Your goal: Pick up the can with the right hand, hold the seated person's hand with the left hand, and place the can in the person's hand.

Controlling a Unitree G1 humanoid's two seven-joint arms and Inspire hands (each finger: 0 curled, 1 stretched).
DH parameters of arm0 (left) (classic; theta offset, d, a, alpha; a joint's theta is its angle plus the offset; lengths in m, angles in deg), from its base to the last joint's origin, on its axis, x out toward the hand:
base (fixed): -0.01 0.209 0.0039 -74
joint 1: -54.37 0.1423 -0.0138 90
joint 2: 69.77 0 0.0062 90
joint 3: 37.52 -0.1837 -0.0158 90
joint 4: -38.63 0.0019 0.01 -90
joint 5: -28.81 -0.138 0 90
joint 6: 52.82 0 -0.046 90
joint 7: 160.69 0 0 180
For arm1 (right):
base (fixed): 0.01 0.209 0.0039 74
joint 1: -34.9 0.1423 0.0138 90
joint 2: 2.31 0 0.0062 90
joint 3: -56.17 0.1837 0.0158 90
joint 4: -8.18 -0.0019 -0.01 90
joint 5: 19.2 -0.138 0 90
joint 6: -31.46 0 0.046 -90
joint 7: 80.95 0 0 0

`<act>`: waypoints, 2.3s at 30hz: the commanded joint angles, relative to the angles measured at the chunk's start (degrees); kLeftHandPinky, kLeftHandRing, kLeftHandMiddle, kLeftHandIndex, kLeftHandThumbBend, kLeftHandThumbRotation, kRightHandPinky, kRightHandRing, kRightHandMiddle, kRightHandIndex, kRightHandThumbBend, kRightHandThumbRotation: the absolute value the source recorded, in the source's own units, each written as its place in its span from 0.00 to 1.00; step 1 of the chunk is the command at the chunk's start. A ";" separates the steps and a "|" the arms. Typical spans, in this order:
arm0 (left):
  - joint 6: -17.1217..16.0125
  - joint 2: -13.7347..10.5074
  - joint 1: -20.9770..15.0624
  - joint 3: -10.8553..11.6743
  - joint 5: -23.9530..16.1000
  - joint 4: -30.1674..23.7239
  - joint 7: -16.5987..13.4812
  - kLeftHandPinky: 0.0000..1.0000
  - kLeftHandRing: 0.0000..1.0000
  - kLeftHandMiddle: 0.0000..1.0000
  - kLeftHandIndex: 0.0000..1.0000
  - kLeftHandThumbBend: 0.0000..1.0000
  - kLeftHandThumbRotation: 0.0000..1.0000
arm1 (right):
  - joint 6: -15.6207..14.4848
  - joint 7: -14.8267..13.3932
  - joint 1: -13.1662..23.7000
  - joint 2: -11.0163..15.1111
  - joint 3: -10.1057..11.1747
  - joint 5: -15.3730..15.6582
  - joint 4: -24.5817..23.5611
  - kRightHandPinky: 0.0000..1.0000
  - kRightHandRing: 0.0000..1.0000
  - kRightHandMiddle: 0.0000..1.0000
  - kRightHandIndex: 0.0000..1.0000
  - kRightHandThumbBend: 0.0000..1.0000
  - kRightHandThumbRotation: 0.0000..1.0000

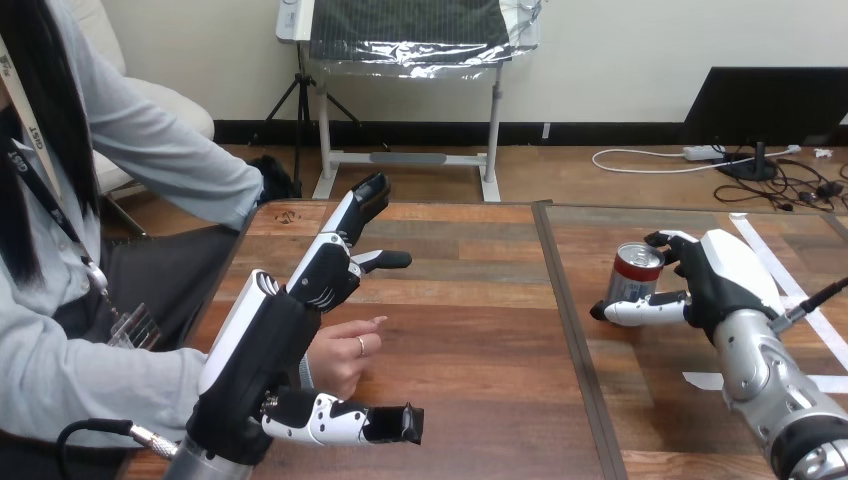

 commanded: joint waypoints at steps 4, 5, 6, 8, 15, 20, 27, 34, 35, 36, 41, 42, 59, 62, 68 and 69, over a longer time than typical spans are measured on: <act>-0.68 -0.66 -1.56 0.03 0.20 -2.55 -0.18 0.79 0.97 1.00 0.98 1.00 0.48 | 0.26 0.67 3.46 0.42 -1.03 0.66 -0.05 0.85 0.79 0.79 0.80 0.92 0.26; -0.61 -0.71 -1.58 -0.06 0.39 -2.53 -0.04 0.79 0.97 1.00 0.97 1.00 0.48 | 0.32 0.91 3.42 0.41 -0.86 0.46 -0.03 0.85 0.79 0.79 0.79 0.92 0.25; -0.58 -0.75 -1.60 -0.11 0.48 -2.51 0.04 0.79 0.98 1.00 0.98 1.00 0.47 | 0.35 1.08 3.40 0.40 -0.74 0.31 -0.02 0.86 0.79 0.79 0.79 0.91 0.23; -0.57 -0.82 -1.63 -0.05 0.30 -2.49 0.02 0.79 0.98 1.00 0.98 1.00 0.47 | 0.37 1.29 3.35 0.39 -0.56 0.08 -0.01 0.87 0.79 0.79 0.79 0.90 0.22; -0.06 -0.98 -1.54 -0.25 0.77 -2.71 0.33 0.81 0.99 1.00 0.98 1.00 0.46 | 0.62 1.27 3.28 0.32 -0.37 -0.14 -0.12 0.88 0.79 0.78 0.77 0.89 0.21; -0.70 -0.66 -1.64 0.08 0.18 -2.29 -0.10 0.81 0.98 1.00 0.98 1.00 0.47 | 0.99 1.22 3.31 0.27 -0.30 -0.28 -0.37 0.88 0.79 0.77 0.75 0.88 0.20; -0.23 -0.83 -1.64 -0.31 1.00 -2.29 0.45 0.81 0.98 1.00 0.97 1.00 0.48 | 1.53 0.53 3.24 0.28 -0.31 -0.29 -0.59 0.86 0.77 0.75 0.73 0.87 0.16; -0.47 -0.91 -1.60 -0.13 0.46 -2.30 0.31 0.81 0.98 1.00 0.98 1.00 0.46 | 1.82 -1.03 3.05 0.29 -0.37 -0.05 -0.51 0.80 0.72 0.70 0.70 0.88 0.10; -0.49 -0.88 -1.60 -0.11 0.43 -2.25 0.28 0.81 0.98 1.00 0.98 1.00 0.46 | 1.76 -0.97 3.05 0.30 -0.28 -0.14 -0.47 0.80 0.72 0.69 0.70 0.88 0.10; -0.46 -0.87 -1.60 -0.09 0.43 -2.22 0.27 0.81 0.98 1.00 0.98 1.00 0.46 | 1.66 -0.87 3.07 0.30 -0.25 -0.19 -0.44 0.79 0.71 0.69 0.70 0.88 0.09; -0.54 -0.89 -1.61 0.01 0.26 -2.29 0.15 0.81 0.98 1.00 0.98 1.00 0.46 | 1.85 -0.91 2.96 0.24 0.19 -0.69 -0.39 0.75 0.71 0.68 0.69 0.89 0.07; -0.64 -0.90 -1.66 0.03 0.23 -2.21 0.16 0.81 0.98 1.00 0.98 1.00 0.46 | 1.95 -0.96 2.93 0.23 0.25 -0.77 -0.40 0.72 0.69 0.69 0.69 0.89 0.05; -0.08 -1.14 -1.60 -0.02 0.58 -2.26 0.32 0.80 0.98 1.00 0.97 1.00 0.45 | 2.90 -1.33 2.71 0.09 0.65 -1.47 -0.54 0.63 0.64 0.66 0.66 0.87 0.00; -0.03 -1.17 -1.62 -0.07 0.73 -2.20 0.41 0.79 0.98 1.00 0.97 1.00 0.45 | 2.96 -1.37 2.72 -0.02 0.77 -1.66 -0.66 0.63 0.64 0.65 0.65 0.87 0.00; 0.21 -1.11 -1.54 0.08 0.37 -2.16 0.13 0.79 0.98 1.00 0.97 1.00 0.45 | 3.37 -1.24 2.66 -0.20 1.20 -2.17 -0.87 0.60 0.61 0.62 0.64 0.86 0.00; 0.18 -1.13 -1.54 0.11 0.28 -2.14 0.11 0.80 0.98 1.00 0.97 1.00 0.45 | 3.43 -1.20 2.63 -0.23 1.29 -2.25 -0.86 0.58 0.60 0.61 0.64 0.85 0.00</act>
